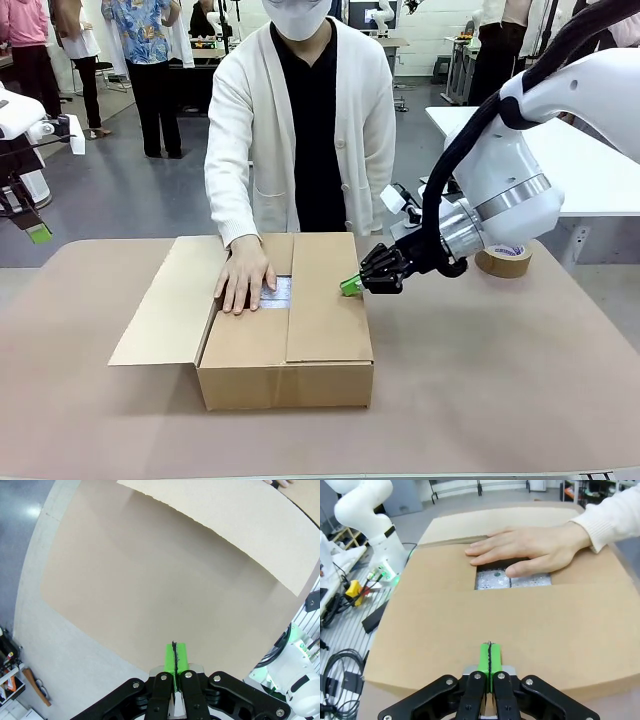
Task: Wrap the clocks to prevent damage.
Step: Push the right (or left) flap of the Package Box to close it.
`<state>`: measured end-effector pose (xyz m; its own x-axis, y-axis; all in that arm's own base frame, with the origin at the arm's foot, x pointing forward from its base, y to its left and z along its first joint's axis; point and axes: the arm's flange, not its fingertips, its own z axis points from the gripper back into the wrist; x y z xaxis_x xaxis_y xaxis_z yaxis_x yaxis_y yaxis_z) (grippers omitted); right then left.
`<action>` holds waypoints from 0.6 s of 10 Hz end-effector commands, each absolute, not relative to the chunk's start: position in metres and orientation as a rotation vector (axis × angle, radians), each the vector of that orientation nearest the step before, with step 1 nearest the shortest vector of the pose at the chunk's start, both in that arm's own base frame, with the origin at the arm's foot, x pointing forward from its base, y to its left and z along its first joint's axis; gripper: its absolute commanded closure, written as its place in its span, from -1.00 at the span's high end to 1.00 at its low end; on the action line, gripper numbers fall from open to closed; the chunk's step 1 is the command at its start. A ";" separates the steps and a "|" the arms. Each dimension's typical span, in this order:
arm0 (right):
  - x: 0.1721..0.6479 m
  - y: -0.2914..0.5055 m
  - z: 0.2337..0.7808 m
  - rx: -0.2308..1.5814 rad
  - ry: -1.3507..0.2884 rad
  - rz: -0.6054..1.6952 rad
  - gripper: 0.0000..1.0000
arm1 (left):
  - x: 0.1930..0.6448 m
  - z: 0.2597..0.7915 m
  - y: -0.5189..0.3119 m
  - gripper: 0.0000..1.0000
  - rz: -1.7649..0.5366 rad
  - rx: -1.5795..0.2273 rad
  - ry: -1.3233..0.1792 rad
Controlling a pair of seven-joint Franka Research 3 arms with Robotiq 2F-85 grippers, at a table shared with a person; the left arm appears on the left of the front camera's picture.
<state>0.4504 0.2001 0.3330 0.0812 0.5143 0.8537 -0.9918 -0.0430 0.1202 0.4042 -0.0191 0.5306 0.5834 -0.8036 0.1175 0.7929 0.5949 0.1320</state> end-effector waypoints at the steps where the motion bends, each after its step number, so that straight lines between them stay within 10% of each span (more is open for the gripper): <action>1: 0.457 0.216 0.318 0.867 -0.640 1.410 -0.98 | 0.405 0.531 -0.020 -0.99 -0.913 0.059 -0.178; 6: 0.456 0.216 0.312 0.830 -0.608 1.420 -0.98 | 0.405 0.531 -0.020 -0.99 -0.913 0.059 -0.178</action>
